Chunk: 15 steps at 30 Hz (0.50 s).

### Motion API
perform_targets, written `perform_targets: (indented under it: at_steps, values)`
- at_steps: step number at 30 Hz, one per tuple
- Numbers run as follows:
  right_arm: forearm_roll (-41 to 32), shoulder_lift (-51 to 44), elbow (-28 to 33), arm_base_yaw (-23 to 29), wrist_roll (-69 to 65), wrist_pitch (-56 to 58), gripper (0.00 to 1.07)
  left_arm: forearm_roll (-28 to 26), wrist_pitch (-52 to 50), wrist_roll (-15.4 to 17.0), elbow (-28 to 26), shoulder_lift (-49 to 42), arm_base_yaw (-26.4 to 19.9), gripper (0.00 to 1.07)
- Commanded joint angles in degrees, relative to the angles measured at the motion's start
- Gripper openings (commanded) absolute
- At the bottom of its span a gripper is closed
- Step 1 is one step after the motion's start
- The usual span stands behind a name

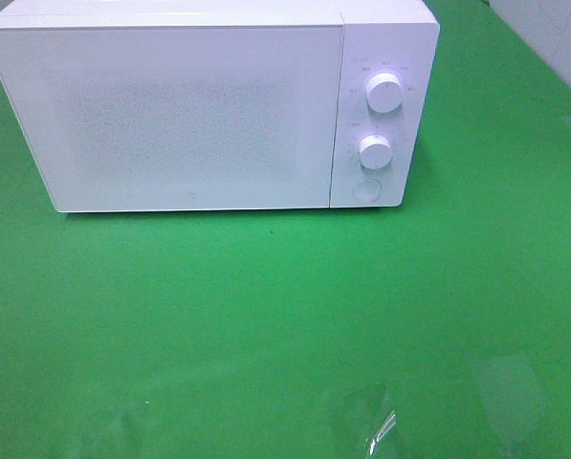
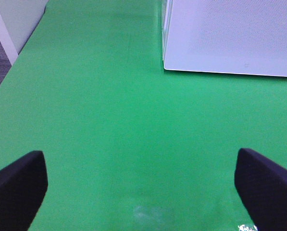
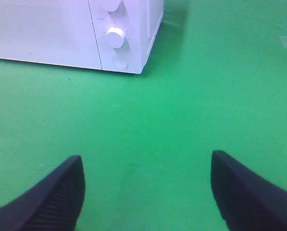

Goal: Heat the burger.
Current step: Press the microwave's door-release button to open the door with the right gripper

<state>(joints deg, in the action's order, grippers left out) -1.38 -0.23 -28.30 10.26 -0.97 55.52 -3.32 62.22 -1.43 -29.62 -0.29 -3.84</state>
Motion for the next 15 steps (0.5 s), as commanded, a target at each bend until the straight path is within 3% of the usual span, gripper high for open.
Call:
perform_targets:
  at_steps: [1, 11, 15]
  values:
    - [0.1, -1.5, 0.2, -0.2, -0.6, -0.7, 0.72, -0.3, -0.9, 0.1, 0.0, -0.9, 0.3, 0.98]
    - [0.1, -1.4, -0.3, -0.2, -0.6, -1.4, 0.72, -0.3, -0.9, 0.1, 0.0, -0.9, 0.3, 0.98]
    - [0.0, 2.1, -1.5, -0.2, -1.7, -9.2, 0.72, -0.3, -0.9, 0.1, 0.0, -0.9, 0.3, 0.98]
